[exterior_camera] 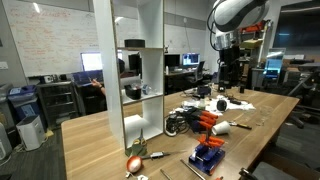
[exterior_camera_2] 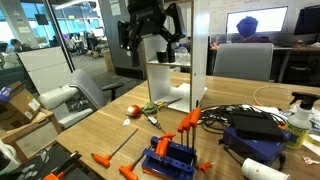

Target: Put the plush toy on the topmost shelf

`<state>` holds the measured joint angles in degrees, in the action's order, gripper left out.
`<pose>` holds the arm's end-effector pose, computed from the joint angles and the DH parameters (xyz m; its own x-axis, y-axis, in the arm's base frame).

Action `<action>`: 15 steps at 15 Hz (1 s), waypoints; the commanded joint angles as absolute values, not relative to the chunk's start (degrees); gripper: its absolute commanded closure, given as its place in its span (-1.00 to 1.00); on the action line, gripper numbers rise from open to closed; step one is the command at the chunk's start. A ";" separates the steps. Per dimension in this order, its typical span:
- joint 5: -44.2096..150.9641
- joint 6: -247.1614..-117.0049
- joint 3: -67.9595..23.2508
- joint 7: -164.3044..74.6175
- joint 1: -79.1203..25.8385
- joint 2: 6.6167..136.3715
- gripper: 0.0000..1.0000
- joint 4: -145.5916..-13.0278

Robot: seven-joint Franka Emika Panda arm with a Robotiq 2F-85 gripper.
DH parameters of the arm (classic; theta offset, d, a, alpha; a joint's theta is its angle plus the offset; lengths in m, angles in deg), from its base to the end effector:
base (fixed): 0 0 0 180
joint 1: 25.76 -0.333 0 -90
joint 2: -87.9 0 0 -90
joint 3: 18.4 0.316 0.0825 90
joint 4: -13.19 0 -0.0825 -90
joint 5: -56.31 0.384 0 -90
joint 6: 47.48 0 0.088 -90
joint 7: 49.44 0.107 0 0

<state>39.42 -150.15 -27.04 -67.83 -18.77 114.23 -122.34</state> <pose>0.3786 -0.1360 0.4878 0.9744 0.1317 -0.1825 0.1616 -0.9738 0.1602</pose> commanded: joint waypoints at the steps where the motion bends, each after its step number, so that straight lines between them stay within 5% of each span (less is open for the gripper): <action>1: 42.38 -149.24 -27.58 -66.79 -19.77 115.15 -1.00 -122.00; 15: 68.83 -149.13 -21.33 -50.69 -25.42 117.32 -1.00 -122.08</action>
<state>64.19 -149.99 -23.47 -56.11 -23.96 116.99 -122.32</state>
